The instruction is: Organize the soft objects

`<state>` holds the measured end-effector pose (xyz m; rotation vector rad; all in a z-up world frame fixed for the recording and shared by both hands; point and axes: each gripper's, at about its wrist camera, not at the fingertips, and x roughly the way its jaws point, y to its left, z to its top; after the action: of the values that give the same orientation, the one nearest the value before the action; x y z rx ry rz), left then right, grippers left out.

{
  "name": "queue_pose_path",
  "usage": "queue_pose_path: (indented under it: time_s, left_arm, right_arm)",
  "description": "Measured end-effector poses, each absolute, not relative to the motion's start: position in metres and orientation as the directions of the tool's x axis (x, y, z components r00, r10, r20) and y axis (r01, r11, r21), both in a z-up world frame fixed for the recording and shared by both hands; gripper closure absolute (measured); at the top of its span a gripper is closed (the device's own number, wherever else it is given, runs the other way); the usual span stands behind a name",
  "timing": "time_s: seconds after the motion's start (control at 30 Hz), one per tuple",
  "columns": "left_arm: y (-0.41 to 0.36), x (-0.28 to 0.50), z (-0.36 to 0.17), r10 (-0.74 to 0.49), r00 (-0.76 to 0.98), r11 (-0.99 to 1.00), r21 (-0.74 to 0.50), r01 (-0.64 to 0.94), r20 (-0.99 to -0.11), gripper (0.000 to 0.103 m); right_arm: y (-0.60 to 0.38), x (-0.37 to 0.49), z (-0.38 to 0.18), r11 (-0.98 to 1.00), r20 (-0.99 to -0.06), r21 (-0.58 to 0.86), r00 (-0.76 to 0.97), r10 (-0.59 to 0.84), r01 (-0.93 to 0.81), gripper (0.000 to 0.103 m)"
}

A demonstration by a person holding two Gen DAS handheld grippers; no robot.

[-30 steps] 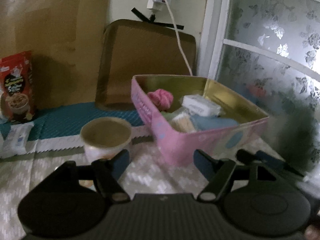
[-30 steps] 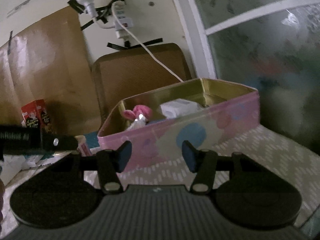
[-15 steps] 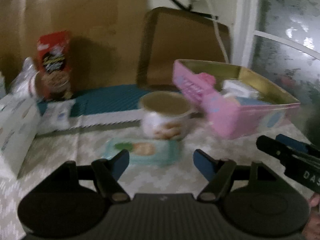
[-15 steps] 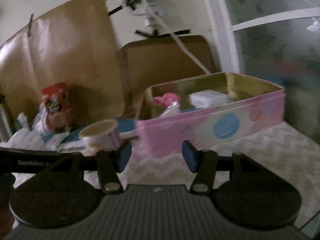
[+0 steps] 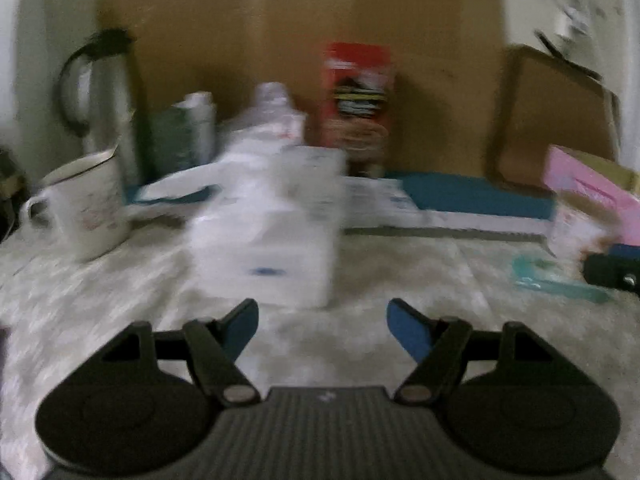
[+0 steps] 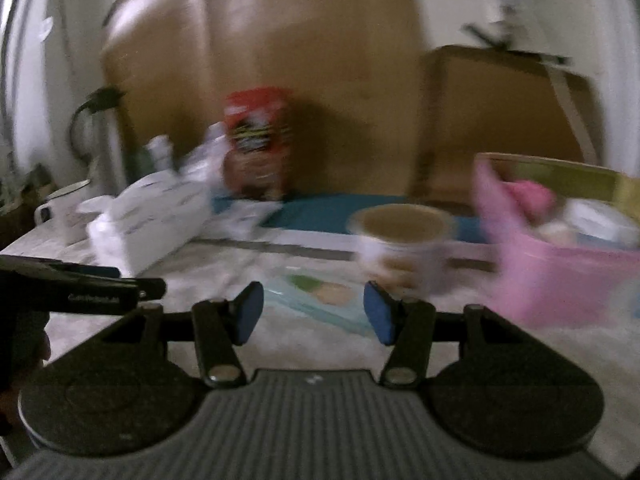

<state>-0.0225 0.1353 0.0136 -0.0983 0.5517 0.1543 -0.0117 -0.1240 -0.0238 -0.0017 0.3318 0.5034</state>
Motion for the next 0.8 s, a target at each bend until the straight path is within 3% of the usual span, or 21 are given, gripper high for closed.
queue_pose_path:
  time_s: [0.07, 0.27, 0.47, 0.5, 0.53, 0.57, 0.63, 0.8]
  left_arm:
    - [0.145, -0.029, 0.015, 0.050, 0.872, 0.980, -0.145, -0.137, -0.487, 0.030]
    - [0.138, -0.032, 0.016, 0.032, 0.888, 0.988, -0.123, -0.099, -0.458, 0.030]
    - [0.152, -0.032, 0.014, -0.006, 0.897, 0.973, -0.208, -0.096, -0.441, 0.030]
    - [0.154, -0.032, 0.014, -0.008, 0.899, 0.971, -0.217, -0.097, -0.438, 0.029]
    - [0.155, -0.032, 0.014, -0.009, 0.901, 0.970, -0.223, -0.098, -0.435, 0.028]
    - [0.155, -0.032, 0.014, -0.011, 0.903, 0.969, -0.229, -0.097, -0.430, 0.027]
    - [0.157, -0.033, 0.013, -0.012, 0.904, 0.966, -0.237, -0.100, -0.428, 0.027]
    - [0.159, -0.033, 0.013, -0.011, 0.904, 0.962, -0.251, -0.107, -0.428, 0.027]
  right_arm:
    - [-0.102, 0.007, -0.019, 0.854, -0.332, 0.100, 0.793, 0.512, -0.510, 0.047]
    - [-0.031, 0.077, -0.014, 0.815, -0.414, 0.063, 0.728, 0.547, -0.576, 0.050]
    - [0.006, 0.127, -0.028, 0.800, -0.505, -0.006, 0.692, 0.515, -0.600, 0.050]
    - [0.008, 0.129, -0.028, 0.797, -0.505, -0.016, 0.693, 0.515, -0.604, 0.056]
    - [0.008, 0.129, -0.027, 0.787, -0.507, -0.009, 0.682, 0.528, -0.617, 0.085]
    - [0.009, 0.129, -0.026, 0.780, -0.509, -0.007, 0.673, 0.536, -0.626, 0.095]
    - [0.008, 0.125, -0.025, 0.785, -0.511, -0.032, 0.685, 0.519, -0.619, 0.101]
    - [0.000, 0.105, -0.027, 0.786, -0.503, -0.057, 0.698, 0.510, -0.616, 0.101]
